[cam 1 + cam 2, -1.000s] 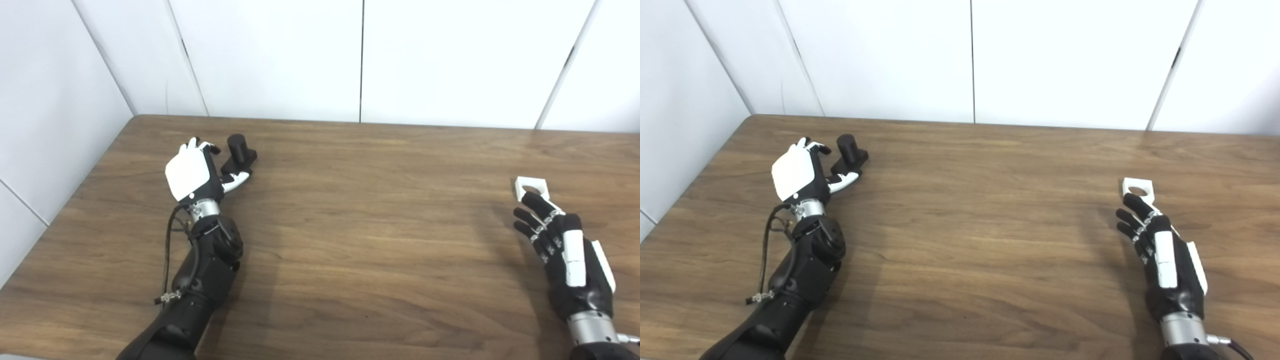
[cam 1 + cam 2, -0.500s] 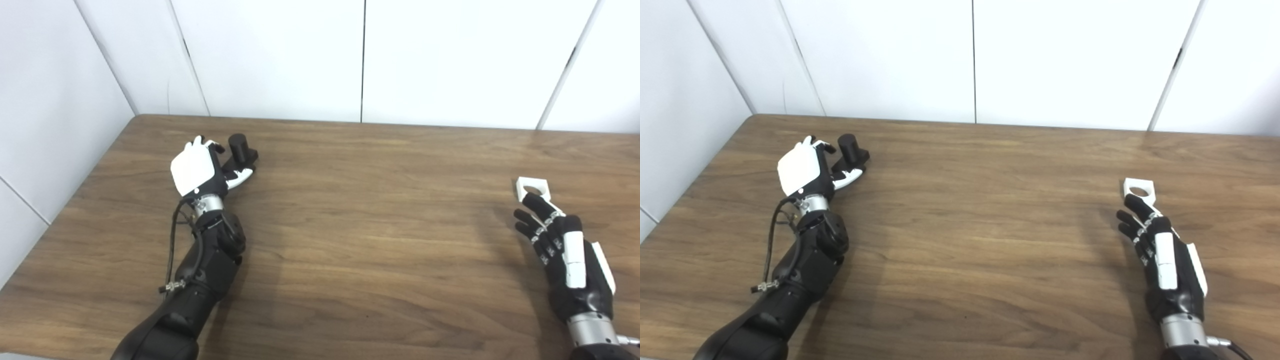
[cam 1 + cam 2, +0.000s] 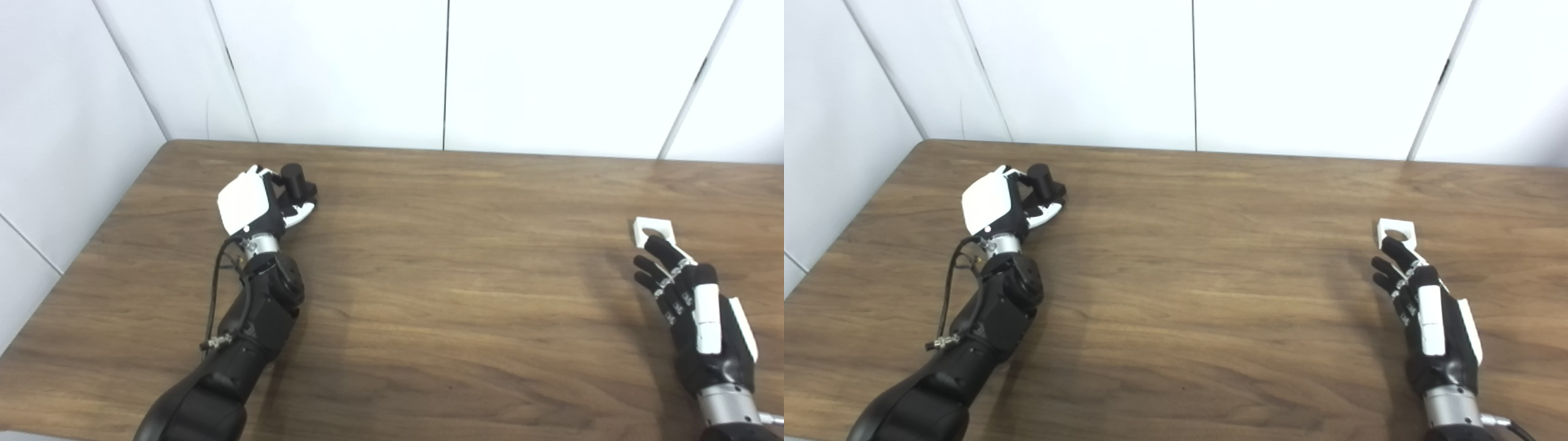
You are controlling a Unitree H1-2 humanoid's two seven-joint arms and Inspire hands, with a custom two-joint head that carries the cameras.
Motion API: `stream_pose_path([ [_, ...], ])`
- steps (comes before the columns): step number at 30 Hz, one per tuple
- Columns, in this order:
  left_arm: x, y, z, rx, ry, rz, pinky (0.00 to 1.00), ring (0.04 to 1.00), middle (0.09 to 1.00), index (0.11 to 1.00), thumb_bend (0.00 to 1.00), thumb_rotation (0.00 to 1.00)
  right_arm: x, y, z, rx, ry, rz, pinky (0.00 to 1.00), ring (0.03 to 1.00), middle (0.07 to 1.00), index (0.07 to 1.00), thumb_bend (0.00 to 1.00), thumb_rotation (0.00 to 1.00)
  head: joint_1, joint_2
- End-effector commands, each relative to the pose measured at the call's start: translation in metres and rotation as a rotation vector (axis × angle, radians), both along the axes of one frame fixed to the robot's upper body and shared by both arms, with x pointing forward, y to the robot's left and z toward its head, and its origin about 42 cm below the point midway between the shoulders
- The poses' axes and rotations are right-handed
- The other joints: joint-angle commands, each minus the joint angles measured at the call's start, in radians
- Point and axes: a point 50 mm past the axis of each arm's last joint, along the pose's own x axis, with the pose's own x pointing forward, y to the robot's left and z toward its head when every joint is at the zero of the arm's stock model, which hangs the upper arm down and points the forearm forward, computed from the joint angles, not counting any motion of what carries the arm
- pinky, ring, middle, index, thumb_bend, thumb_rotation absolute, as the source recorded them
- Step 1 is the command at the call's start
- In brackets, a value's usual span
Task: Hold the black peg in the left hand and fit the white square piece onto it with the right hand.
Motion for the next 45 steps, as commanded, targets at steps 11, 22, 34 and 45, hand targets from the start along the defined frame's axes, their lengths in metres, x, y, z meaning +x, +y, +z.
stream_pose_path([
  [11,0.01,0.001,0.013,0.012,-0.062,-0.019,0.79,0.841,0.821,0.474,0.77,0.3,0.001,0.002,0.022,-0.005,-0.069,-0.003,0.86,0.853,0.88,0.803,0.7,0.93,0.003,0.007],
  [22,0.006,0.001,0.013,-0.051,-0.036,-0.093,0.86,0.842,0.815,0.474,0.61,0.17,-0.001,0.002,0.022,-0.006,-0.064,-0.004,0.87,0.858,0.88,0.802,0.69,0.94,0.001,0.013],
  [34,0.001,0.001,0.009,-0.225,-0.026,-0.308,0.86,0.883,0.846,0.483,0.52,0.08,0.0,0.0,0.021,-0.004,-0.063,-0.008,0.85,0.844,0.868,0.794,0.69,0.93,0.001,0.016],
  [45,-0.003,0.0,0.008,-0.281,0.014,-0.459,0.81,0.891,0.852,0.485,0.52,0.08,-0.001,0.0,0.02,-0.012,-0.062,-0.001,0.86,0.849,0.876,0.799,0.71,0.93,0.0,0.02],
])
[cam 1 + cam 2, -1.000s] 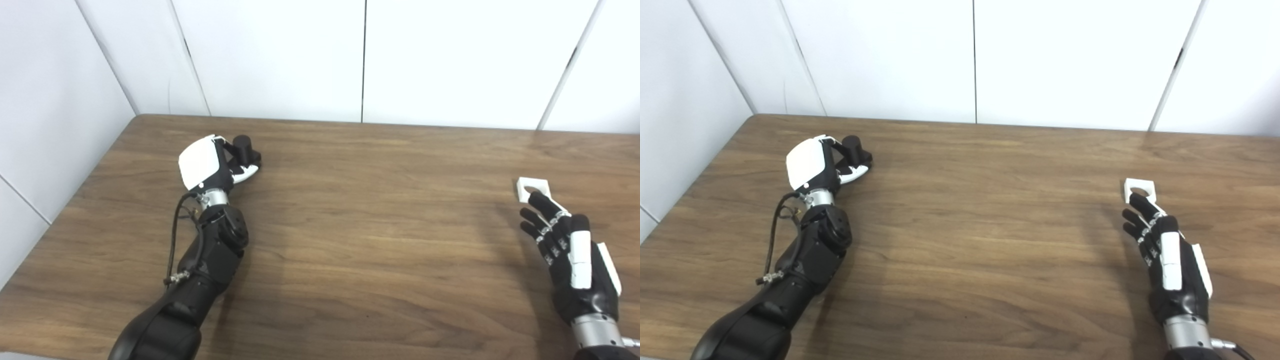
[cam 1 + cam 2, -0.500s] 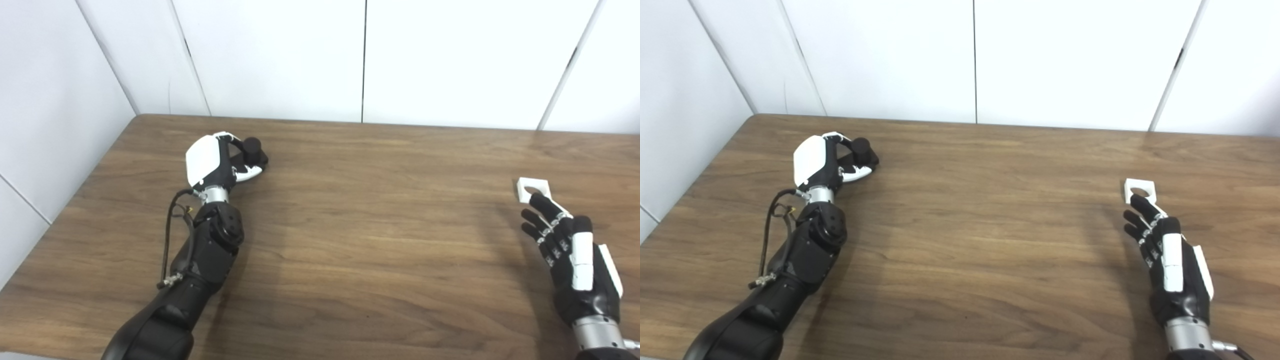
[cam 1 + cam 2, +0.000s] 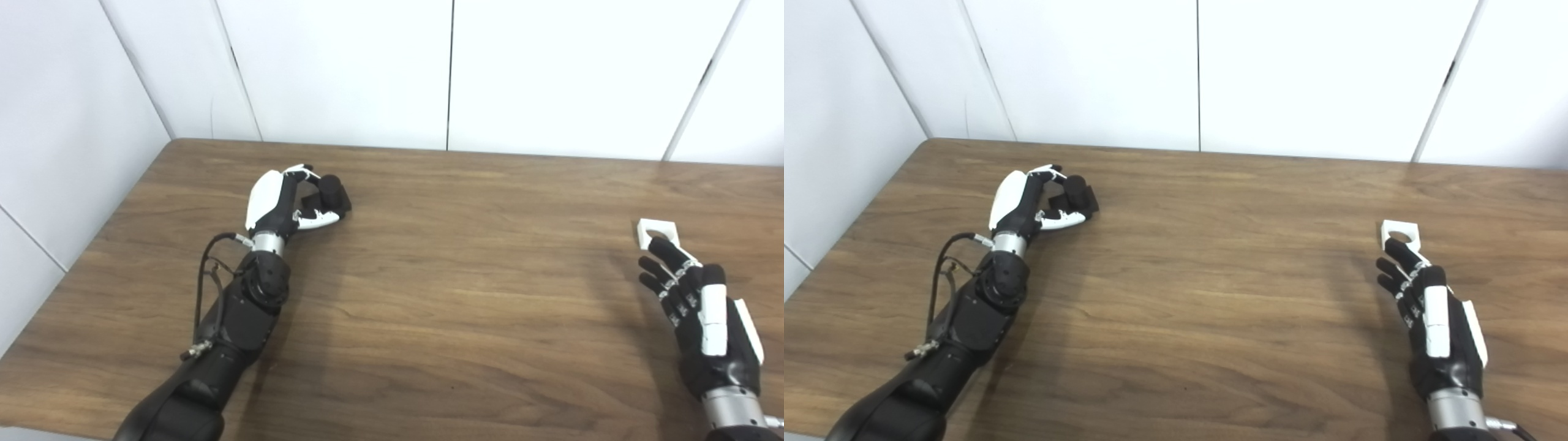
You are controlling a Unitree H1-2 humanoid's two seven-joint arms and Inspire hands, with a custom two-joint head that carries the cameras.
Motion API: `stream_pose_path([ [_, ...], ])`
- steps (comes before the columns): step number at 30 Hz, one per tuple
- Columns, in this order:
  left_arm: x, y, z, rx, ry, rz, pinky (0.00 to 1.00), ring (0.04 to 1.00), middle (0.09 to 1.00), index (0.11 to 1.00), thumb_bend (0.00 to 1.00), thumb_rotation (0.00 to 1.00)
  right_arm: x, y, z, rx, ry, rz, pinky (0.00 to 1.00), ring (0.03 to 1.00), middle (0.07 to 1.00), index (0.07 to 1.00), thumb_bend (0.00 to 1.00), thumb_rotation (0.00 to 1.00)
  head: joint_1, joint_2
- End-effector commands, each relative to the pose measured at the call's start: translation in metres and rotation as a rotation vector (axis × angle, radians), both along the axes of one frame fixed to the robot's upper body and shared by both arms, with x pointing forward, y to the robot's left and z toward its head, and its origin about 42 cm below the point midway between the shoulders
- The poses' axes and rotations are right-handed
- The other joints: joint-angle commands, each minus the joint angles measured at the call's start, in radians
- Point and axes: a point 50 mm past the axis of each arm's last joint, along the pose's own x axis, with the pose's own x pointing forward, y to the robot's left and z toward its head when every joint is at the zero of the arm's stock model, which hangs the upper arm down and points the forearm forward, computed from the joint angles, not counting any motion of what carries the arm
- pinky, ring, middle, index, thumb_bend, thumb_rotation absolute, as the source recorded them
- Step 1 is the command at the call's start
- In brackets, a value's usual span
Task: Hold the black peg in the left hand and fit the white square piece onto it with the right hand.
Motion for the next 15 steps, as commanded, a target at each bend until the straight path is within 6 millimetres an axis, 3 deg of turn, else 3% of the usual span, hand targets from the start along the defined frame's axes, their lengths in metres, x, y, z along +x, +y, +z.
stream_pose_path([
  [1,0.0,-0.003,0.002,0.008,0.025,-0.055,0.81,0.892,0.852,0.485,0.52,0.08,0.004,0.001,0.015,-0.009,-0.071,0.008,0.86,0.849,0.876,0.799,0.71,0.94,0.0,0.002],
  [15,-0.01,-0.022,0.001,-0.025,0.062,-0.259,0.81,0.911,0.872,0.488,0.52,0.08,0.004,0.0,0.014,0.002,-0.07,0.017,0.85,0.846,0.873,0.792,0.71,0.92,-0.006,0.005],
])
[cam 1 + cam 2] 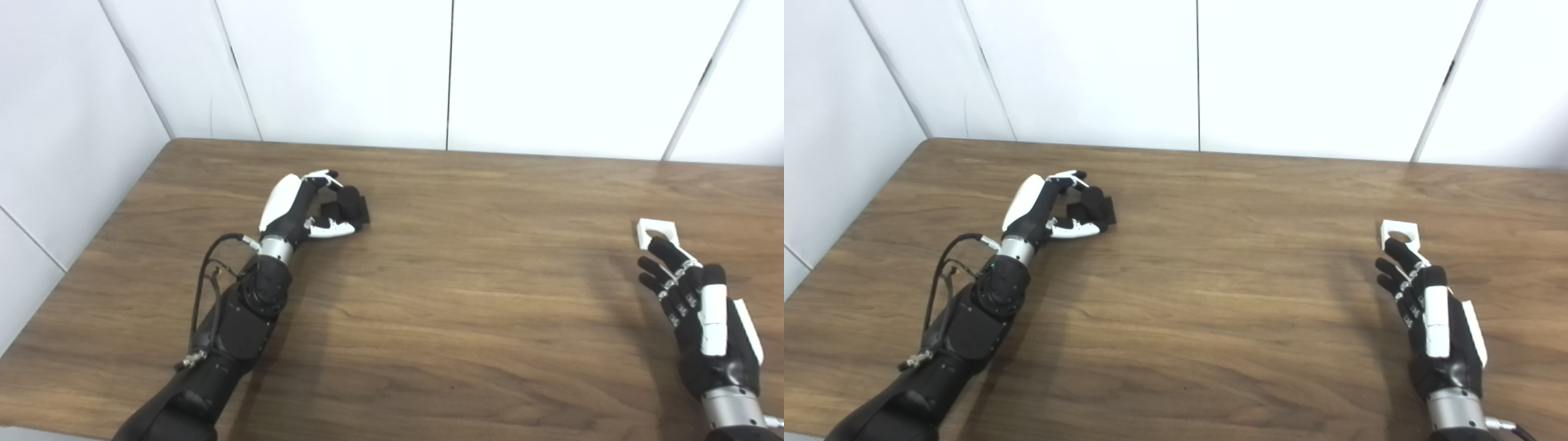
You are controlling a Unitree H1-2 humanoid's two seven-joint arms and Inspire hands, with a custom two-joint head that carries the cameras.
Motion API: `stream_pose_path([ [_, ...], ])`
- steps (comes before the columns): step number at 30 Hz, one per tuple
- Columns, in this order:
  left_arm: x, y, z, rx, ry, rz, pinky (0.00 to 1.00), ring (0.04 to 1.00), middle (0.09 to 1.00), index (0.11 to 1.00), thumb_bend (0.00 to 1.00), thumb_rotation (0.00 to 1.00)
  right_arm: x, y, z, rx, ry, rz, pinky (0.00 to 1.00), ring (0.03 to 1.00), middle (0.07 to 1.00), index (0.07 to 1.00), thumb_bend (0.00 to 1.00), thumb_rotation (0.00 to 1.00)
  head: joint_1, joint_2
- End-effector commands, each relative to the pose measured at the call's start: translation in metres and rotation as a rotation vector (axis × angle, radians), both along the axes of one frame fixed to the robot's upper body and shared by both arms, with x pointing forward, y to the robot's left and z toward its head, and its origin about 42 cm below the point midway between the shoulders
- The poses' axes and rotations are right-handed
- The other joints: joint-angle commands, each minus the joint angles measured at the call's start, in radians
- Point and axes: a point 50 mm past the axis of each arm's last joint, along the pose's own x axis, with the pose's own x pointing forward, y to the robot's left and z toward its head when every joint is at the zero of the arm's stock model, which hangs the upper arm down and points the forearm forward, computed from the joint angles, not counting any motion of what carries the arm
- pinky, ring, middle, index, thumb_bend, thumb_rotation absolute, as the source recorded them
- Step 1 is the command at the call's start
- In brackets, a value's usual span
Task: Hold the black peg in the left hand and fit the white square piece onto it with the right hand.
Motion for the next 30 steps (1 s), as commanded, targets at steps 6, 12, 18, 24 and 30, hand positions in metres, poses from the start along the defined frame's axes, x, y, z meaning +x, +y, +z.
stream_pose_path([
  [6,-0.004,-0.015,0.001,-0.003,0.043,-0.165,0.8,0.916,0.87,0.488,0.52,0.08,0.006,0.001,0.012,0.002,-0.069,0.011,0.86,0.849,0.876,0.794,0.7,0.93,-0.007,0.001],
  [12,-0.008,-0.025,0.004,0.001,0.047,-0.27,0.85,0.93,0.872,0.488,0.52,0.08,0.006,0.002,0.012,0.0,-0.078,0.013,0.85,0.839,0.863,0.79,0.7,0.92,-0.009,0.002],
  [18,-0.011,-0.032,0.008,-0.016,0.049,-0.373,0.9,0.936,0.88,0.487,0.52,0.08,0.005,0.004,0.015,-0.001,-0.079,0.016,0.85,0.841,0.87,0.789,0.7,0.92,-0.016,0.006],
  [24,-0.014,-0.042,0.011,-0.022,0.051,-0.448,0.88,0.933,0.874,0.487,0.52,0.08,0.004,0.005,0.017,-0.001,-0.081,0.011,0.83,0.828,0.862,0.783,0.69,0.92,-0.019,0.008],
  [30,-0.019,-0.053,0.011,-0.012,0.05,-0.504,0.86,0.921,0.865,0.487,0.52,0.08,0.004,0.005,0.019,-0.01,-0.083,0.014,0.83,0.834,0.869,0.791,0.69,0.93,-0.031,0.014],
])
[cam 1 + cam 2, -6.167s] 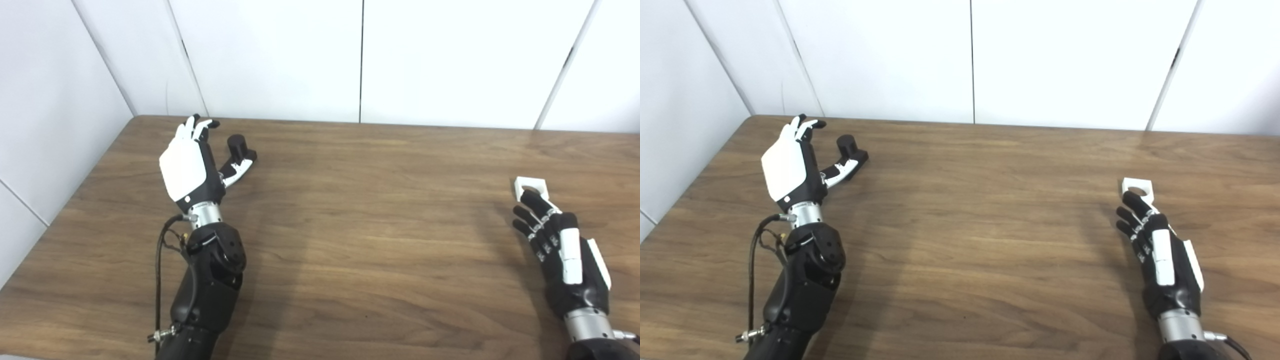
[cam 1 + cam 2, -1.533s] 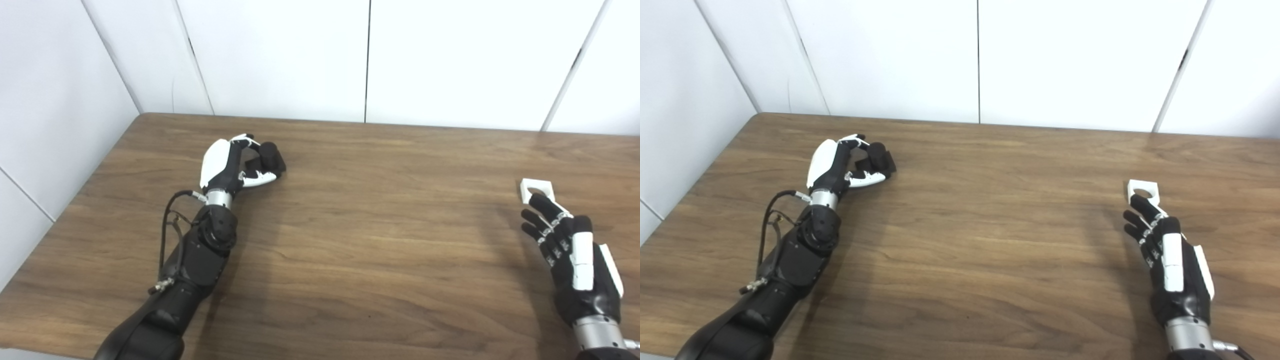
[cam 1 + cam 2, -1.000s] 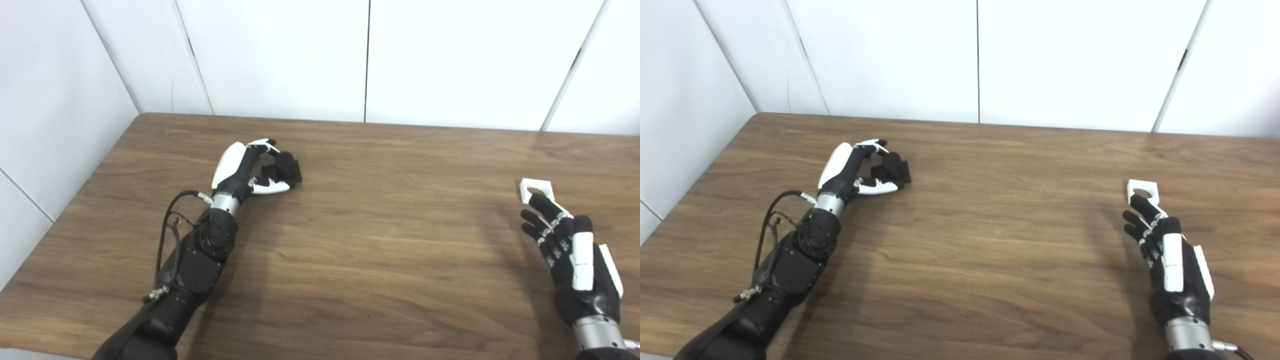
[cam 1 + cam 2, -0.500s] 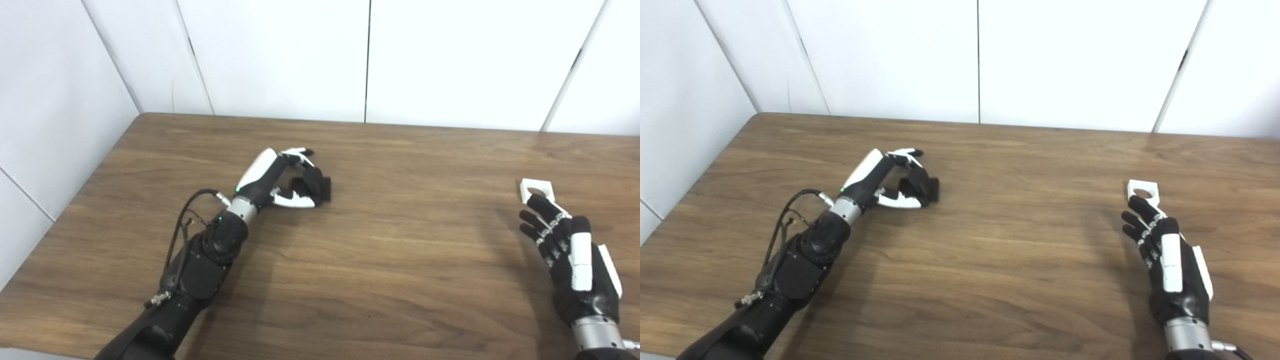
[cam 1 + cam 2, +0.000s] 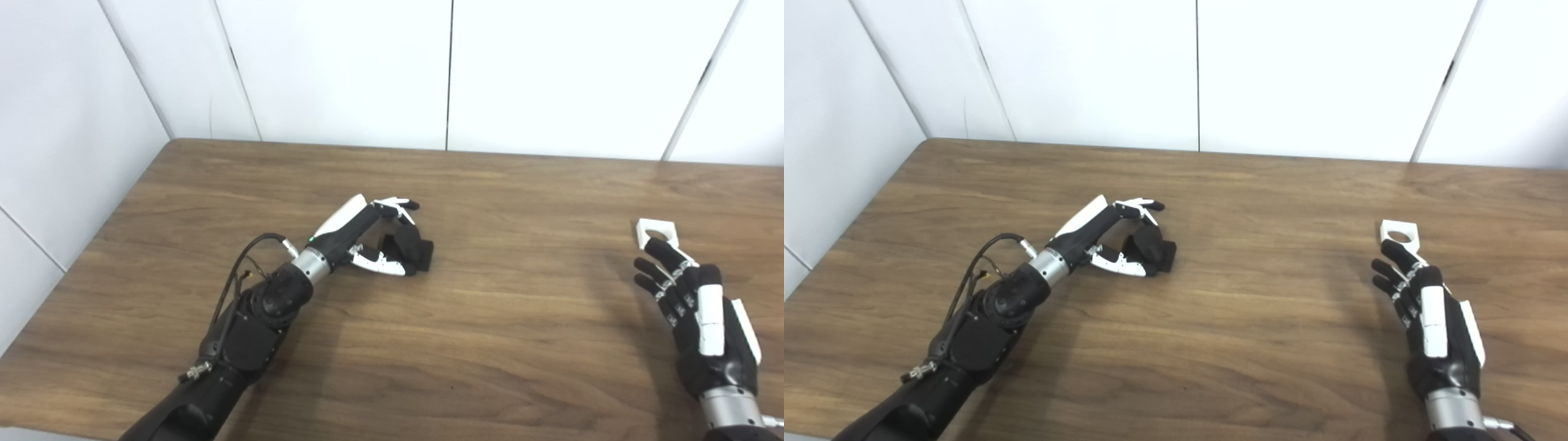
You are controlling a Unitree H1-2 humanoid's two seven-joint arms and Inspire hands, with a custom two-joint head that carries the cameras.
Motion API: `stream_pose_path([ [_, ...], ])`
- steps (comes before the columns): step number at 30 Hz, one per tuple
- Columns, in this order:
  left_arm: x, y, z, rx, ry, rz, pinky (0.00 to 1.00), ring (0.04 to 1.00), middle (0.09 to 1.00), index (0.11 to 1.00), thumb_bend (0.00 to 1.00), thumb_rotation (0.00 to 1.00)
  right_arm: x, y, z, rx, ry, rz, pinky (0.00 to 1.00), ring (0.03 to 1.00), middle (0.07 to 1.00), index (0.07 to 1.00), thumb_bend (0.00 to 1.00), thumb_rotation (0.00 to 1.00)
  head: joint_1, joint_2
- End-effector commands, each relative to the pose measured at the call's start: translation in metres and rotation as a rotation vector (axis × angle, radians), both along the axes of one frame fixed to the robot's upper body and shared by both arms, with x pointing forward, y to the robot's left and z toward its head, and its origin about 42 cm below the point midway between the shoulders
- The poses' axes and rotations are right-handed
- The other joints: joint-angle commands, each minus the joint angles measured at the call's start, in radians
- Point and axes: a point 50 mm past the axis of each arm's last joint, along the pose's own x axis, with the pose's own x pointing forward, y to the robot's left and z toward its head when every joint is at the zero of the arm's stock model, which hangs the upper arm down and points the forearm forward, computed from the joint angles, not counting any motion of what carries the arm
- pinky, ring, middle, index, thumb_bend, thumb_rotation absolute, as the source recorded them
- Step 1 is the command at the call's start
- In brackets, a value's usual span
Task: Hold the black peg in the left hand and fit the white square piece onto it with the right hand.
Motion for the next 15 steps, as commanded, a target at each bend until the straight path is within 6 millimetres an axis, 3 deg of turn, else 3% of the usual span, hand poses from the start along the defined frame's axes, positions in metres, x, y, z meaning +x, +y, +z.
stream_pose_path([
  [1,-0.002,-0.008,0.002,0.025,0.001,-0.061,0.85,0.92,0.867,0.487,0.52,0.08,0.004,0.003,0.016,-0.011,-0.072,0.01,0.84,0.837,0.872,0.794,0.68,0.93,-0.002,0.002],
  [15,-0.015,-0.031,-0.003,0.018,0.005,-0.189,0.84,0.928,0.868,0.487,0.52,0.08,0.005,0.004,0.018,-0.025,-0.073,0.007,0.82,0.834,0.876,0.809,0.7,0.94,-0.023,0.011],
])
